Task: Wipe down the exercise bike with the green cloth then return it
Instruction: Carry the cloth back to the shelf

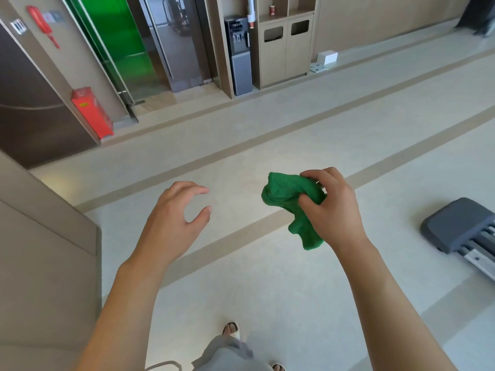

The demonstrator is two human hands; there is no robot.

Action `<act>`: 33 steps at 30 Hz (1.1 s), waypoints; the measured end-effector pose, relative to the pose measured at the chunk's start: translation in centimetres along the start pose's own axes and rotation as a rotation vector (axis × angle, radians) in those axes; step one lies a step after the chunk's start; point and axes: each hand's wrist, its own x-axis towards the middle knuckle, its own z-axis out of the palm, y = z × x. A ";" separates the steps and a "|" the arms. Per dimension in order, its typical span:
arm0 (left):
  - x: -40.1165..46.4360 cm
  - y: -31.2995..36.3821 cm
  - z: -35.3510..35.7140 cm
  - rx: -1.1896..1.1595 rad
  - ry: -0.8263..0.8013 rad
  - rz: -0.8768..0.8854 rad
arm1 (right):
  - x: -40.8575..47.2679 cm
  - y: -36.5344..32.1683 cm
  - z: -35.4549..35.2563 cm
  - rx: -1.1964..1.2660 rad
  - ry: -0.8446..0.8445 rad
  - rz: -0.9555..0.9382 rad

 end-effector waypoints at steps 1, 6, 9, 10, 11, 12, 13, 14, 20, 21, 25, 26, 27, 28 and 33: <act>1.1 0.1 0.6 -0.005 -0.006 0.007 | 0.7 0.5 -0.1 0.001 0.005 0.015; 6.5 -1.0 3.6 -0.038 -0.019 0.028 | 4.5 2.8 -0.1 -0.037 0.022 0.051; 10.1 -2.4 5.2 -0.065 -0.026 0.032 | 7.6 3.9 0.5 -0.062 0.030 0.062; 11.5 -3.0 5.7 -0.075 -0.027 0.034 | 8.8 4.2 0.8 -0.069 0.033 0.064; 12.9 -3.6 6.1 -0.083 -0.028 0.038 | 10.1 4.4 1.2 -0.079 0.037 0.065; 14.5 -4.3 6.5 -0.089 -0.032 0.041 | 11.4 4.7 1.6 -0.087 0.042 0.067; 16.1 -4.9 6.8 -0.094 -0.038 0.041 | 12.9 4.9 2.0 -0.094 0.045 0.070; 17.8 -5.6 7.0 -0.097 -0.043 0.040 | 14.3 5.0 2.5 -0.101 0.043 0.071; 28.0 -9.9 6.4 -0.114 -0.042 0.053 | 23.5 5.3 6.7 -0.127 0.048 0.083; 29.5 -10.7 6.4 -0.120 -0.045 0.053 | 24.9 5.4 7.6 -0.129 0.047 0.082; 34.5 -13.5 7.1 -0.141 -0.062 0.056 | 29.5 6.1 10.2 -0.142 0.058 0.084; 35.7 -14.1 7.4 -0.146 -0.064 0.055 | 30.6 6.2 10.7 -0.148 0.058 0.082; 36.7 -14.7 7.5 -0.151 -0.065 0.050 | 31.7 6.3 11.2 -0.155 0.053 0.087; 37.7 -15.1 7.6 -0.156 -0.068 0.042 | 32.6 6.3 11.6 -0.160 0.045 0.096; 42.2 -16.8 8.5 -0.185 -0.062 0.028 | 37.7 7.3 13.0 -0.166 0.046 0.079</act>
